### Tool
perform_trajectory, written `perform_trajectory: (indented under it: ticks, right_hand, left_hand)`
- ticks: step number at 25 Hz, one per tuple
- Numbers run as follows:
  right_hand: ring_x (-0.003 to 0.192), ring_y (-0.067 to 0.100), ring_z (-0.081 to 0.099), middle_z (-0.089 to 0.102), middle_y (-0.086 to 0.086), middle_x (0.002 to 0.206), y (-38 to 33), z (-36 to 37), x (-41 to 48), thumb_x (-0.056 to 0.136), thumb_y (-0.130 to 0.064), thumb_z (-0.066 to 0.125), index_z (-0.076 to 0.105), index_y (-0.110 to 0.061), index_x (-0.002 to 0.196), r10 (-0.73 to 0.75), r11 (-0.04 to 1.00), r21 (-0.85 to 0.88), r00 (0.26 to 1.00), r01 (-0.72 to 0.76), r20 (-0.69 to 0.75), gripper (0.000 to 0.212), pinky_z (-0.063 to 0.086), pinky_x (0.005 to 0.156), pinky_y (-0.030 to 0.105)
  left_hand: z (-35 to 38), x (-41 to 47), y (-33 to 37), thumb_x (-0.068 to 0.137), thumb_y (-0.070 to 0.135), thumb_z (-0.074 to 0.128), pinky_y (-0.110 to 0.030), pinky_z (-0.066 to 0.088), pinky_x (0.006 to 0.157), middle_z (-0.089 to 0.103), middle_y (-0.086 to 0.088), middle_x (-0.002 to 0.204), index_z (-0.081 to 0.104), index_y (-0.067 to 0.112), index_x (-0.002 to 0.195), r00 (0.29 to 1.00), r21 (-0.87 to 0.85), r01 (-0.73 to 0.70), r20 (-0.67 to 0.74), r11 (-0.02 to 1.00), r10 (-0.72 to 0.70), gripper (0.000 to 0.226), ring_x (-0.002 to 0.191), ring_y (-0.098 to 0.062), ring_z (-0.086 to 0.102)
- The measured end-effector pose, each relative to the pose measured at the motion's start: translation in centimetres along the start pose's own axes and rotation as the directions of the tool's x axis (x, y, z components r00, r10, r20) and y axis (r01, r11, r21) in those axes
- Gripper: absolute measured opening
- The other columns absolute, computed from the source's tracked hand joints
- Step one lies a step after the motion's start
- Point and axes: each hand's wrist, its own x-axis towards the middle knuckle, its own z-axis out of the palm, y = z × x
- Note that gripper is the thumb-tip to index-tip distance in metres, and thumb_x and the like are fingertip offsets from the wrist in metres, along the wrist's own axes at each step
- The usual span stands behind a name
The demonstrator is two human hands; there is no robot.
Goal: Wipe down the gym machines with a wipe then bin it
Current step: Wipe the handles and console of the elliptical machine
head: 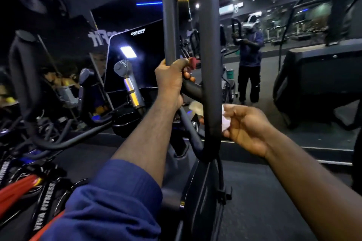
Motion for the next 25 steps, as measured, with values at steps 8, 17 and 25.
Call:
perform_trajectory:
  ticks: [8, 17, 25]
  right_hand:
    - [0.092, 0.026, 0.070, 0.077, 0.011, 0.102, 1.6, 1.7, -1.9, 0.101, -0.005, 0.051, 0.076, -0.012, 0.119, -0.349, 0.850, -0.454, 0.931, 0.267, -0.105, 0.032, 0.056, 0.089, 0.038]
    - [0.151, 0.029, 0.036, 0.052, 0.020, 0.151, -2.7, 9.9, -0.9, 0.094, -0.018, 0.016, 0.039, 0.002, 0.154, -0.503, -0.670, -0.742, 0.713, 0.036, 0.489, 0.068, 0.019, 0.129, 0.044]
    - [0.155, 0.013, 0.026, 0.035, 0.006, 0.165, 1.9, 14.2, 3.5, 0.086, 0.009, 0.055, 0.036, -0.013, 0.160, -0.725, -0.403, -0.915, 0.615, -0.014, 0.310, 0.080, 0.024, 0.128, 0.034]
  left_hand:
    - [0.2, -0.1, 0.1, 0.090, -0.004, 0.066, -0.028, 0.044, 0.045, 0.045, -0.007, 0.055, 0.053, 0.008, 0.092, 0.999, 0.037, 0.006, -0.040, 0.999, -0.005, 0.018, 0.046, -0.018, 0.042]
    - [-2.4, 0.6, 1.6, 0.088, 0.037, 0.082, -0.036, 0.057, 0.074, 0.074, -0.010, 0.092, 0.070, 0.013, 0.101, 0.977, 0.115, 0.079, 0.189, 0.990, -0.100, 0.030, 0.082, -0.026, 0.070]
    - [-7.2, 1.6, 4.2, 0.095, 0.079, 0.040, -0.037, 0.058, 0.078, 0.078, -0.005, 0.094, 0.071, 0.010, 0.118, 0.904, -0.016, 0.221, 0.378, 0.975, -0.199, 0.079, 0.086, -0.020, 0.073]
